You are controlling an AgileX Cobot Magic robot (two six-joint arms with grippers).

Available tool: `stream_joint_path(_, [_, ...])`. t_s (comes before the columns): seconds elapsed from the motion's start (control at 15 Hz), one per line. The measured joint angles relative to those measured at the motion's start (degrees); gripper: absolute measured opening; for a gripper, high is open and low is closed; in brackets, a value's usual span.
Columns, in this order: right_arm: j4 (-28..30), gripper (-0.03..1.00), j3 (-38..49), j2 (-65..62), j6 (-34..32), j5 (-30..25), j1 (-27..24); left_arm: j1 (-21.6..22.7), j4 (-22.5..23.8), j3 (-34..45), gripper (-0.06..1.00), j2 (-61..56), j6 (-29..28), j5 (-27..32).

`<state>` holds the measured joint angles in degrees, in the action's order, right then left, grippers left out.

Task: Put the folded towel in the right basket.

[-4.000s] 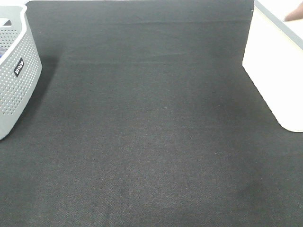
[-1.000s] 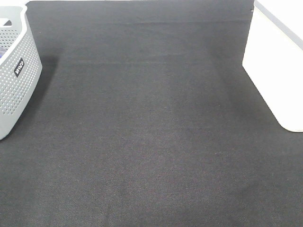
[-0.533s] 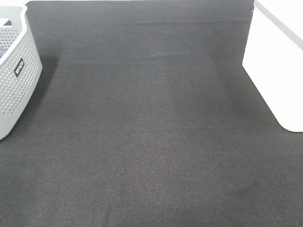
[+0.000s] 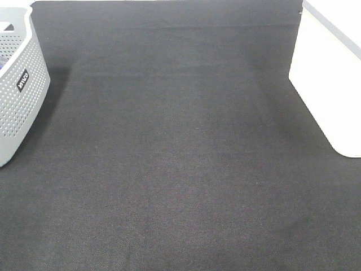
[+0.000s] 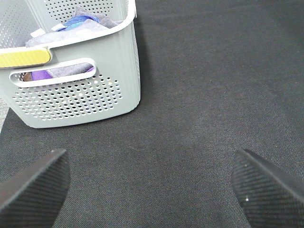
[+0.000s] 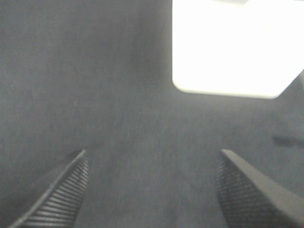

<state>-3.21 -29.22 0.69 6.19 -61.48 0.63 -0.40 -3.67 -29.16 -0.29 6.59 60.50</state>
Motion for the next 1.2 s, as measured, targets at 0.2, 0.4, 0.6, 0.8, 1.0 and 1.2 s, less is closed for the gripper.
stream_joint_path(0.2, [0.0, 0.71, 0.0, -0.92, 0.0, 0.0, 0.0, 0.0, 0.0, 0.0, 0.88, 0.0, 0.0, 0.0])
stream_joint_path(0.4, [0.0, 0.71, 0.0, -0.92, 0.0, 0.0, 0.0, 0.0, 0.0, 0.0, 0.88, 0.0, 0.0, 0.0])
stream_joint_path(0.6, [0.0, 0.71, 0.0, -0.92, 0.0, 0.0, 0.0, 0.0, 0.0, 0.0, 0.88, 0.0, 0.0, 0.0])
stream_joint_path(0.8, [-0.06, 0.71, 0.0, -0.92, 0.0, 0.0, 0.0, 0.0, 0.0, 0.0, 0.88, 0.0, 0.0, 0.0])
stream_joint_path(1.0, [-0.06, 0.71, 0.0, -0.92, 0.0, 0.0, 0.0, 0.0, 0.0, 0.0, 0.88, 0.0, 0.0, 0.0])
stream_joint_path(1.2, [-0.11, 0.71, 0.0, -0.92, 0.0, 0.0, 0.0, 0.0, 0.0, 0.0, 0.88, 0.0, 0.0, 0.0])
